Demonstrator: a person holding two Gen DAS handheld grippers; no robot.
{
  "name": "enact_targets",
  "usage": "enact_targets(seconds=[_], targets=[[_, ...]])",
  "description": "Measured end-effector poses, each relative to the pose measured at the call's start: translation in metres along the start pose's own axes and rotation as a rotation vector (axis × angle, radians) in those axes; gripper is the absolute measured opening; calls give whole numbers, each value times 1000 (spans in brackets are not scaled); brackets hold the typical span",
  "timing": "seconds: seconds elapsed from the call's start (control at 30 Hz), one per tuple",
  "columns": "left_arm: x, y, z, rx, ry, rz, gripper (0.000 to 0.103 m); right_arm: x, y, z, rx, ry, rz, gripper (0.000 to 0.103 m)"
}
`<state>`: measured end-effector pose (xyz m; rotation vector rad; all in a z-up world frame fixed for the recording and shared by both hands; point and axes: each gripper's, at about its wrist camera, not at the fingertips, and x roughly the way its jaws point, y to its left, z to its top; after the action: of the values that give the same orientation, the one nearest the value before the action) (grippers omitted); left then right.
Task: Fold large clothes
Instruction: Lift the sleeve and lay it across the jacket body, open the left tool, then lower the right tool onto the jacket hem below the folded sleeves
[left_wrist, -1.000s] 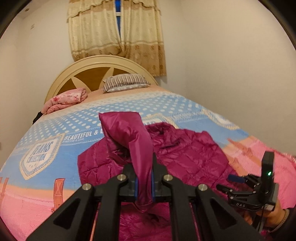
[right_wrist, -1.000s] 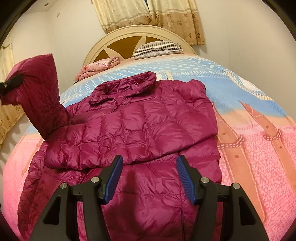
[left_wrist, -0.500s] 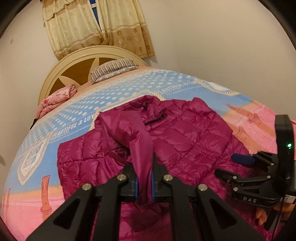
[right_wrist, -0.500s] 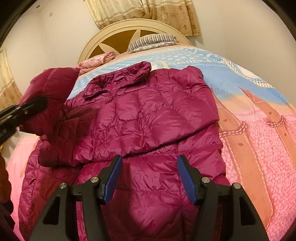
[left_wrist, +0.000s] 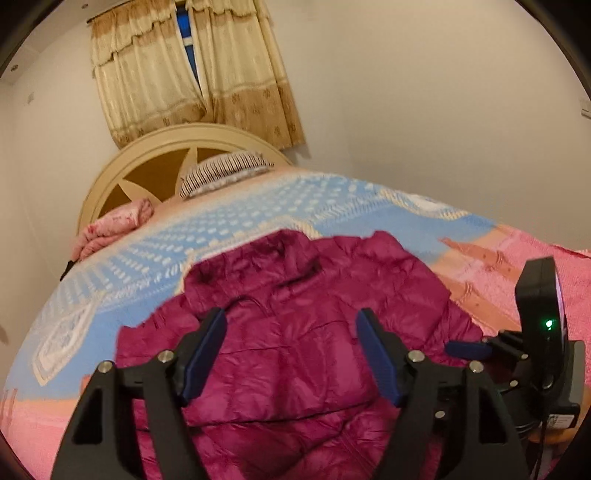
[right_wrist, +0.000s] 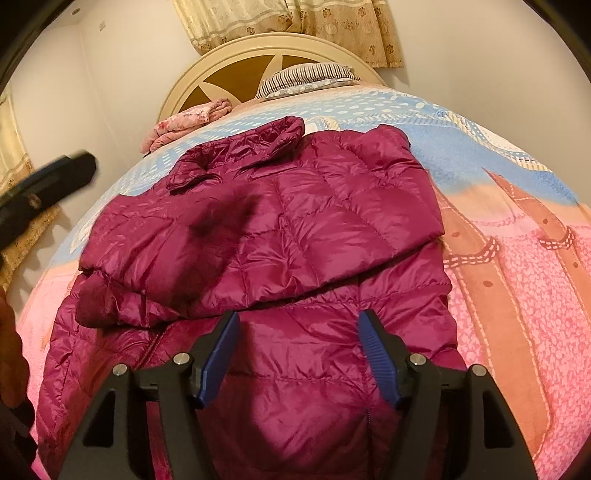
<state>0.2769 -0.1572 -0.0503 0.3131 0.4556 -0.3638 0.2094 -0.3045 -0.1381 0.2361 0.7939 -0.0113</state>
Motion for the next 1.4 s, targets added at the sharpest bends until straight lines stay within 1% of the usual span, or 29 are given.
enact_targets(seconds=[0.07, 0.13, 0.17, 0.2, 0.23, 0.3, 0.33, 0.37, 0.43, 0.5, 0.57, 0.6, 0.67, 0.73, 0.8, 0.87, 0.9, 1.0, 1.07, 1.17, 1.2, 1.3, 1.4], targets=[[4, 11, 0, -7, 7, 52, 85, 0, -1, 0, 5, 0, 5, 68], [13, 23, -6, -22, 35, 102, 88, -3, -1, -1, 10, -9, 7, 68], [24, 33, -13, -30, 66, 152, 88, -5, -2, -1, 13, -18, 9, 68], [32, 37, -17, -37, 91, 172, 88, -10, -4, -1, 23, -39, 12, 68], [46, 47, -27, -54, 144, 203, 88, -17, -6, 0, 38, -69, 12, 68], [64, 57, -41, -74, 210, 227, 88, -29, -3, 6, 36, -109, -15, 68], [75, 62, -51, -85, 250, 228, 88, -33, 0, 11, 29, -112, -20, 68], [82, 65, -60, -99, 269, 215, 88, -37, 5, 16, 25, -111, -10, 68], [89, 64, -69, -124, 289, 171, 88, -43, 23, 33, 8, -102, 59, 67], [89, 62, -71, -125, 288, 156, 88, -43, 48, 50, -42, -99, 82, 63], [82, 62, -67, -126, 268, 144, 88, -35, 69, 63, -101, -105, 77, 51], [77, 65, -65, -133, 257, 140, 88, -26, 82, 70, -140, -98, 67, 48], [62, 73, -59, -148, 219, 149, 88, -4, 93, 75, -158, -52, 78, 40], [47, 87, -52, -161, 170, 173, 88, 16, 92, 73, -147, -12, 76, 39], [40, 102, -47, -180, 140, 199, 92, 35, 86, 66, -133, 31, 63, 38], [43, 117, -39, -206, 127, 225, 97, 46, 78, 56, -122, 54, 41, 37], [47, 121, -38, -212, 130, 229, 98, 48, 73, 53, -113, 60, 38, 37], [78, 124, -40, -226, 196, 217, 98, 52, 63, 46, -84, 69, 35, 37], [101, 121, -47, -236, 260, 180, 98, 52, 62, 43, -81, 69, 33, 37], [121, 114, -62, -219, 324, 188, 98, 56, 62, 37, -84, 76, 26, 37], [126, 112, -67, -214, 339, 192, 98, 56, 62, 36, -83, 75, 27, 37], [130, 114, -75, -250, 357, 175, 101, 60, 64, 37, -90, 72, 17, 37], [132, 118, -78, -271, 374, 163, 103, 61, 68, 35, -116, 64, -11, 37]])
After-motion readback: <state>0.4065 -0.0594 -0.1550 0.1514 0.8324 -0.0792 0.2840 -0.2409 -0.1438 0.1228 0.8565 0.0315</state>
